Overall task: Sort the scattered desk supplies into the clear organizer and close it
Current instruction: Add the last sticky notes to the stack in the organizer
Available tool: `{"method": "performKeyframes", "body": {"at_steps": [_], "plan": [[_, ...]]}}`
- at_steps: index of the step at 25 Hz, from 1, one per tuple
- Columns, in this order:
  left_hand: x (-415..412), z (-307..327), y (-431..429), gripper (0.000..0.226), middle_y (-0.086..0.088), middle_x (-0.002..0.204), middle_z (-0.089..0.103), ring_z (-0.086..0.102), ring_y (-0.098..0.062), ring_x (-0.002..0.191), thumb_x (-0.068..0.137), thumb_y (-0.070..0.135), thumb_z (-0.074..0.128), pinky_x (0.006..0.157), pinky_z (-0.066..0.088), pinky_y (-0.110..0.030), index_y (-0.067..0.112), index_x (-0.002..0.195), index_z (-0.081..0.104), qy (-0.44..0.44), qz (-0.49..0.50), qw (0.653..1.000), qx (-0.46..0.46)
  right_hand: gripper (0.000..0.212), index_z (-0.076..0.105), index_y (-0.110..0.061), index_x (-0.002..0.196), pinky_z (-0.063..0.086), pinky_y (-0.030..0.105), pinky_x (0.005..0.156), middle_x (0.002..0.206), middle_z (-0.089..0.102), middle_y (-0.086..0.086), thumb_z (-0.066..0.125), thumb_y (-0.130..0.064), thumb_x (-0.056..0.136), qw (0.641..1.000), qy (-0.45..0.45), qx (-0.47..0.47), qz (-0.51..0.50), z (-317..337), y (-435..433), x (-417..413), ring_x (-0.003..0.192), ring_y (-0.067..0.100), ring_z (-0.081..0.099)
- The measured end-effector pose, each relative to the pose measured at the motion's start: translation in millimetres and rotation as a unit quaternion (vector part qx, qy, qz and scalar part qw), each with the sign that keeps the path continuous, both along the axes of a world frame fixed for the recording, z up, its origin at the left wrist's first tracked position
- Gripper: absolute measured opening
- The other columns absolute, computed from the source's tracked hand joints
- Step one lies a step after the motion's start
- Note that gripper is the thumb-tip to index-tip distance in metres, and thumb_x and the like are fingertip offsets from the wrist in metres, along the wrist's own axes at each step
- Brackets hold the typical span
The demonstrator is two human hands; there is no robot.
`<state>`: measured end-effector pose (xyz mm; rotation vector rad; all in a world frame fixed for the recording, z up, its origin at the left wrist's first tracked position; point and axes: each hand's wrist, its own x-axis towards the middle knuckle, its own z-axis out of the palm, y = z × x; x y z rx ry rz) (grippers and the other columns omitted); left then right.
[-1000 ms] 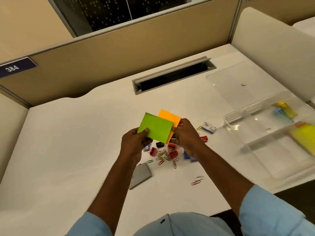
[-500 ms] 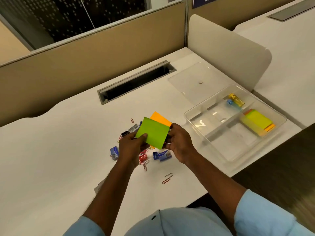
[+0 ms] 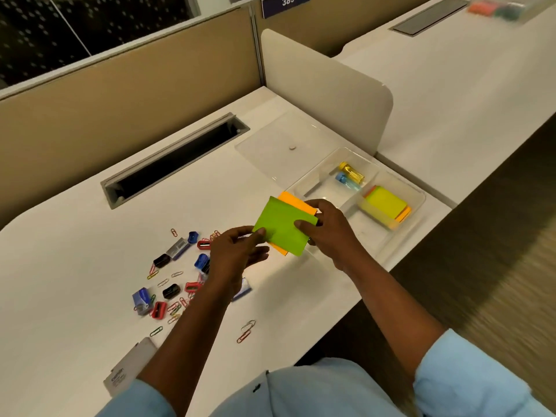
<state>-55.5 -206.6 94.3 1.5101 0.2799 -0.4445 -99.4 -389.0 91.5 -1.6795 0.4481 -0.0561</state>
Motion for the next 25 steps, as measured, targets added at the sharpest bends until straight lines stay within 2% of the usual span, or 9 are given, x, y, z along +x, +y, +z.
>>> {"method": "performKeyframes", "body": {"at_steps": [2,4,6,9,15,21,25], "plan": [[0,0,-18,0.024,-0.014,0.088,0.072,0.071,-0.026,0.071,0.083,0.022,0.070,0.060,0.059,-0.029,0.007,0.101,0.066,-0.018,-0.021,1.000,0.011,0.041,0.050,-0.012,0.120,0.056,0.032,0.071,0.113,0.061,0.009,0.069,-0.017,0.084,0.997,-0.005,-0.028,-0.075,1,-37,1,0.095,0.021,0.062],[1,0,-30,0.016,-0.010,0.085,0.073,0.071,-0.023,0.071,0.085,0.027,0.067,0.060,0.059,-0.027,0.012,0.091,0.068,-0.032,-0.031,0.999,0.031,0.040,0.051,-0.010,0.118,0.052,0.038,0.083,0.116,0.061,0.013,0.069,-0.014,0.083,0.982,-0.011,-0.113,-0.150,1,-75,0,0.101,0.027,0.061],[2,-1,-38,0.013,-0.009,0.085,0.073,0.071,-0.022,0.072,0.086,0.028,0.066,0.061,0.058,-0.028,0.015,0.086,0.068,-0.040,-0.041,0.997,0.050,0.036,0.052,-0.008,0.115,0.045,0.033,0.084,0.114,0.061,0.013,0.068,-0.012,0.083,0.958,-0.009,-0.200,-0.205,0,-113,-1,0.104,0.030,0.058],[3,-2,-45,0.016,-0.010,0.087,0.073,0.071,-0.025,0.077,0.087,0.028,0.065,0.066,0.059,-0.031,0.012,0.089,0.068,-0.041,-0.045,0.996,0.067,0.029,0.050,-0.008,0.110,0.040,0.031,0.076,0.108,0.062,0.015,0.063,-0.010,0.085,0.937,0.019,-0.248,-0.246,-7,-154,-2,0.101,0.034,0.057],[3,-6,-57,0.012,-0.010,0.085,0.071,0.069,-0.025,0.075,0.088,0.024,0.063,0.063,0.059,-0.030,0.014,0.085,0.067,-0.034,-0.034,0.997,0.067,0.024,0.049,-0.008,0.109,0.038,0.030,0.071,0.105,0.063,0.016,0.059,-0.009,0.087,0.930,0.077,-0.281,-0.226,-29,-191,-1,0.097,0.036,0.058],[4,-10,-67,0.016,-0.010,0.086,0.072,0.069,-0.026,0.078,0.089,0.026,0.062,0.066,0.058,-0.031,0.011,0.087,0.068,-0.034,-0.045,0.996,0.075,0.029,0.049,-0.006,0.112,0.041,0.031,0.073,0.108,0.063,0.017,0.062,-0.009,0.086,0.940,0.102,-0.256,-0.200,-45,-200,4,0.099,0.034,0.059],[5,-14,-71,0.016,-0.008,0.085,0.072,0.069,-0.025,0.078,0.089,0.027,0.062,0.064,0.057,-0.029,0.012,0.086,0.068,-0.030,-0.048,0.996,0.076,0.031,0.050,-0.008,0.113,0.047,0.037,0.079,0.108,0.063,0.016,0.063,-0.012,0.086,0.937,0.115,-0.270,-0.188,-52,-198,6,0.099,0.033,0.060]]}}
